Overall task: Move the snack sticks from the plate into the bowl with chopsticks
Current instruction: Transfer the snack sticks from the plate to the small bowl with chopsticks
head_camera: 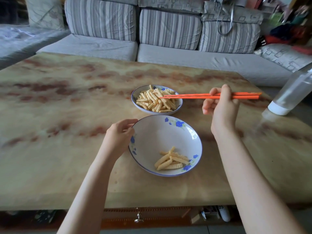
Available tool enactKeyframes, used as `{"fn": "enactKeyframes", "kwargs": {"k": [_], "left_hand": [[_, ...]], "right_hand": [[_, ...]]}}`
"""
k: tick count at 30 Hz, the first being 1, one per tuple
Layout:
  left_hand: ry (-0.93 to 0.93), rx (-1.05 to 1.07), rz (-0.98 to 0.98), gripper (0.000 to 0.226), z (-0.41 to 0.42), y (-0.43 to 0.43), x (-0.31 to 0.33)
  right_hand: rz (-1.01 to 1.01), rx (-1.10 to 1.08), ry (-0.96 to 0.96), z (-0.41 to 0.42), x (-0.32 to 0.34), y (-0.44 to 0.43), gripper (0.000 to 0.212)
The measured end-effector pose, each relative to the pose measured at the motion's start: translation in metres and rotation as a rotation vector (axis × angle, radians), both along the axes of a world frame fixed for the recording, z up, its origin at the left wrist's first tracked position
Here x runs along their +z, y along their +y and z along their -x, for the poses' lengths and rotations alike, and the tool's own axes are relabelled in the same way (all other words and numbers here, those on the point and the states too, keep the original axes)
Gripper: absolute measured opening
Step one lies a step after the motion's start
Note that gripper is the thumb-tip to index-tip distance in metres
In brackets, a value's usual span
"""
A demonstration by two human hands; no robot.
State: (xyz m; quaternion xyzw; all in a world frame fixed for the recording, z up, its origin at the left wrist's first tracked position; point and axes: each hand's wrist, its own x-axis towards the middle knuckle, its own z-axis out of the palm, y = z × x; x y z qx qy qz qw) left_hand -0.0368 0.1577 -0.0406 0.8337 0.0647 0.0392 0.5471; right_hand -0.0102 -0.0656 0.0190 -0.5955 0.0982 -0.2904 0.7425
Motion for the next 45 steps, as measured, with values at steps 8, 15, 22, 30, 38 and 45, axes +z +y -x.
{"fn": "enactKeyframes", "kwargs": {"k": [8, 15, 22, 30, 38, 45], "left_hand": [[0.001, 0.001, -0.008, 0.042, 0.001, 0.000, 0.002], [0.001, 0.004, -0.010, 0.040, 0.001, 0.000, 0.002], [0.011, 0.001, -0.013, 0.041, 0.001, 0.000, 0.001], [0.001, -0.005, -0.009, 0.042, 0.001, 0.000, 0.000], [-0.010, -0.003, -0.008, 0.040, 0.001, 0.001, -0.002], [-0.017, -0.006, -0.012, 0.039, 0.001, 0.002, -0.003]], "right_hand": [[0.041, -0.032, -0.003, -0.034, -0.006, 0.009, 0.045], [0.068, -0.009, -0.011, -0.030, -0.010, 0.001, 0.043], [0.063, 0.075, -0.049, -0.001, 0.000, -0.014, 0.042], [0.276, 0.427, 0.171, 0.031, 0.012, -0.036, 0.043], [0.326, 0.573, 0.266, 0.042, 0.016, -0.047, 0.042], [0.361, 0.593, 0.301, 0.043, 0.015, -0.047, 0.043]]}}
